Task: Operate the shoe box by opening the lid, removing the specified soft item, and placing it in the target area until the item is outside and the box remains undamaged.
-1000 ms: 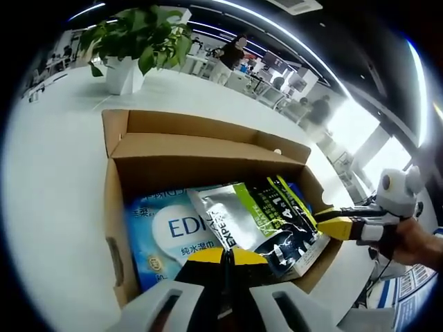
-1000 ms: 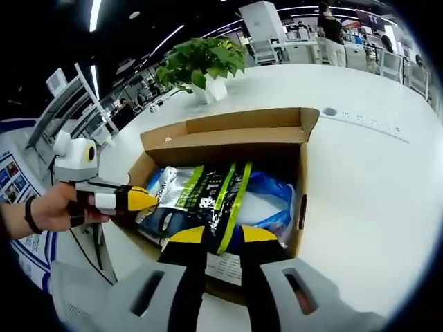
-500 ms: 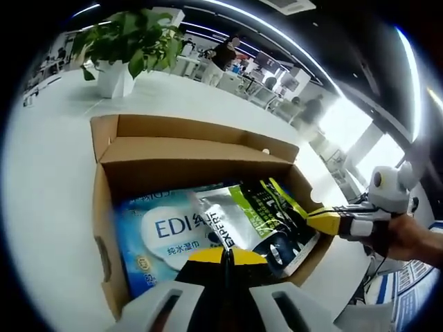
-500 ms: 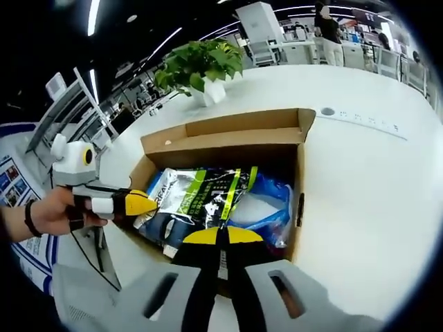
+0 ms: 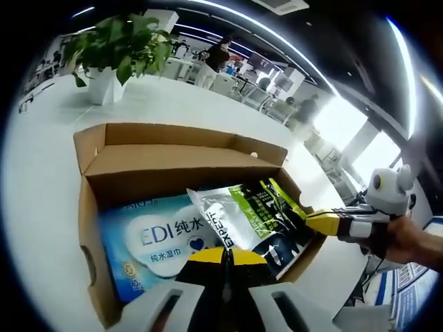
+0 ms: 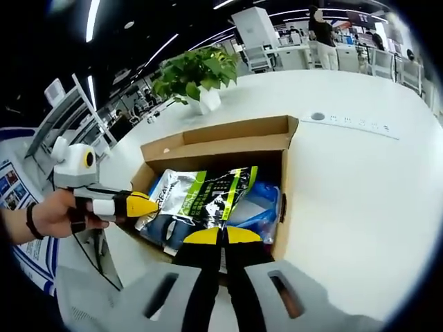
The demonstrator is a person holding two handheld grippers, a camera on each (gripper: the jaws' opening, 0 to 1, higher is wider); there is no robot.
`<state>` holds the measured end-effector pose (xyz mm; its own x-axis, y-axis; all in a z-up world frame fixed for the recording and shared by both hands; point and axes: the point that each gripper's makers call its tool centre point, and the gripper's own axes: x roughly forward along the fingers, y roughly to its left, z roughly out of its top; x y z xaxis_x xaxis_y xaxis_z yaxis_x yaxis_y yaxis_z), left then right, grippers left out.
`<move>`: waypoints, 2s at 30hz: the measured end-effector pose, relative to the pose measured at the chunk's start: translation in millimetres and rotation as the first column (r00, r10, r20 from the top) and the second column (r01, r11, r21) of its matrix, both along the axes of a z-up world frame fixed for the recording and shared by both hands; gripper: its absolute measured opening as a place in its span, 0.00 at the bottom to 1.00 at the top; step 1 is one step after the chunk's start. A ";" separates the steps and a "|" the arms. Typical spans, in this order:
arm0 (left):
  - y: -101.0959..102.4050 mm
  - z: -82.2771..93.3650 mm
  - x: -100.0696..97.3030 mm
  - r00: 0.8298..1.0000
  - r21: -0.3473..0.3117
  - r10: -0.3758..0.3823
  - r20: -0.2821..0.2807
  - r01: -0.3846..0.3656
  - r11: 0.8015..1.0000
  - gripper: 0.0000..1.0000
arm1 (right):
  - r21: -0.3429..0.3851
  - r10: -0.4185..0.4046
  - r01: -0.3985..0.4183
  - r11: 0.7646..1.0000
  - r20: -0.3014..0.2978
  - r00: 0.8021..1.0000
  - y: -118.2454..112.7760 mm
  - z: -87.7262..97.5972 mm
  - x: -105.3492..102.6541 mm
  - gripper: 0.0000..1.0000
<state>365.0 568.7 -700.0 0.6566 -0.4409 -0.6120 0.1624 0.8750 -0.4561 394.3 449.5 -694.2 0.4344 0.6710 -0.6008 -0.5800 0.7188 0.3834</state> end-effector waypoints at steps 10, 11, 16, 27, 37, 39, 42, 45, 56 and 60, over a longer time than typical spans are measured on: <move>-12.0 13.7 6.7 0.999 0.012 -0.031 0.022 0.030 0.999 0.01 | 0.022 -0.031 0.031 0.999 0.020 0.999 -12.4 12.5 0.9 0.00; -13.6 15.8 8.0 0.999 0.013 -0.035 0.027 0.034 0.999 0.01 | 0.024 -0.034 0.034 0.999 0.020 0.999 -13.0 13.3 1.1 0.00; -19.9 21.0 11.6 0.998 0.023 -0.055 0.037 0.054 0.998 0.00 | 0.047 -0.057 0.056 0.997 0.032 0.998 -20.2 22.6 3.4 0.00; -46.8 32.3 19.6 0.993 0.028 -0.106 0.058 0.104 0.994 0.00 | 0.057 -0.097 0.094 0.994 0.049 0.994 -49.2 31.1 3.4 0.00; -79.4 34.6 26.5 0.984 0.034 -0.165 0.064 0.163 0.986 0.00 | 0.059 -0.147 0.143 0.988 0.055 0.988 -82.3 35.3 2.9 0.00; -86.6 35.4 28.3 0.982 0.035 -0.177 0.065 0.175 0.984 0.00 | 0.059 -0.157 0.154 0.986 0.060 0.986 -89.2 36.9 2.9 0.00; -96.6 37.2 30.3 0.978 0.038 -0.196 0.067 0.194 0.980 0.00 | 0.059 -0.172 0.169 0.984 0.060 0.983 -99.4 36.2 2.7 0.00; -106.6 38.1 32.4 0.975 0.038 -0.213 0.068 0.210 0.977 0.00 | 0.062 -0.192 0.189 0.980 0.057 0.980 -109.3 35.4 0.6 0.00; -149.1 36.8 32.6 0.956 0.047 -0.285 0.064 0.282 0.958 0.00 | 0.062 -0.256 0.253 0.966 0.051 0.965 -151.5 33.8 -7.5 0.00; -163.3 36.1 31.4 0.950 0.050 -0.307 0.061 0.305 0.951 0.00 | 0.062 -0.275 0.271 0.960 0.049 0.960 -163.7 33.2 -12.7 0.00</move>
